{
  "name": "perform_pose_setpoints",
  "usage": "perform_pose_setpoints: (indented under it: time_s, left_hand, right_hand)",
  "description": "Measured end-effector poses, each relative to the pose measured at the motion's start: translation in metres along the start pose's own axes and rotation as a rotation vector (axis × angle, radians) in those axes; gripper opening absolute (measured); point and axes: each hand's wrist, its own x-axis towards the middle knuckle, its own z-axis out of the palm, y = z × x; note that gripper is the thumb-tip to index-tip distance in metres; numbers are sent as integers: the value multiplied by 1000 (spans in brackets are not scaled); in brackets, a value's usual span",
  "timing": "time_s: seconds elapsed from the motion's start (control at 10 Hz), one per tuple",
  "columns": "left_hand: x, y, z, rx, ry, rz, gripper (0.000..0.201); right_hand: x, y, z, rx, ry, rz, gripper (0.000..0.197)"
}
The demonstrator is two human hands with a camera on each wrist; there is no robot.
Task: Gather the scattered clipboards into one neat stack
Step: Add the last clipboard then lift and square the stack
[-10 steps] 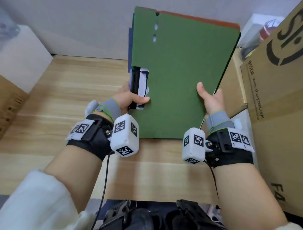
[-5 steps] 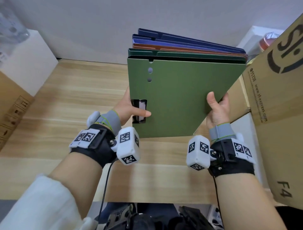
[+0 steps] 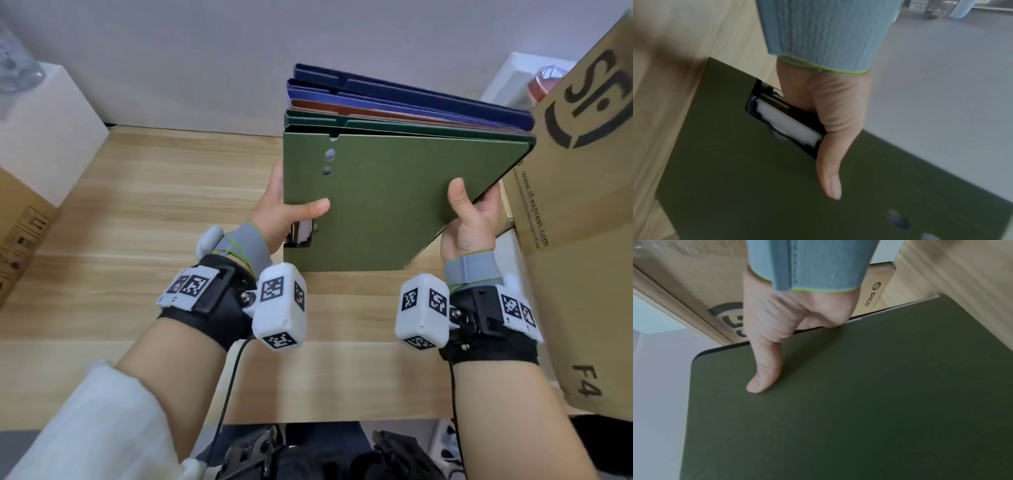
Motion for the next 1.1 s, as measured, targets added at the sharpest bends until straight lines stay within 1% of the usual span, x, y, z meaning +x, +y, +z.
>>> perform_pose_setpoints:
  time_s: [0.1, 0.2, 0.3, 0.4, 0.5, 0.6, 0.7, 0.8, 0.9, 1.0, 1.1]
  left_hand:
    - [-5, 12, -6, 66, -123, -37, 107]
    - [-5, 41, 1, 29, -37, -38, 96]
    - [-1, 79, 13, 9, 69, 43, 104]
    - [14, 89, 23, -236, 68, 56, 97]
    - [12, 89, 33, -246, 48, 87, 92]
    - [12, 83, 33, -269, 20, 112, 96]
    - [3, 84, 35, -193, -22, 86, 118]
    - [0, 70, 23, 11, 33, 16, 118]
    - [-13, 49, 11, 254, 48, -55, 142]
    - [-16, 24, 8, 255, -13, -123, 92]
    - [-10, 2, -3, 351, -66, -170, 67]
  right_hand:
    - [-1, -6, 2, -26, -13, 9, 78]
    - [-1, -16, 4, -58, -17, -28, 74]
    - [4, -27, 8, -69, 7, -74, 76]
    - [9, -30, 13, -99, 72, -136, 93]
    - [14, -27, 10, -133, 103, -148, 110]
    - [14, -25, 7, -169, 94, -125, 116]
    - [16, -25, 3, -210, 94, -113, 111]
    - [18, -20, -4, -258, 84, -75, 103]
    - [12, -7, -11, -261, 25, -7, 87]
    - [5, 8, -19, -263, 12, 27, 90]
    - [3, 18, -25, -276, 5, 70, 91]
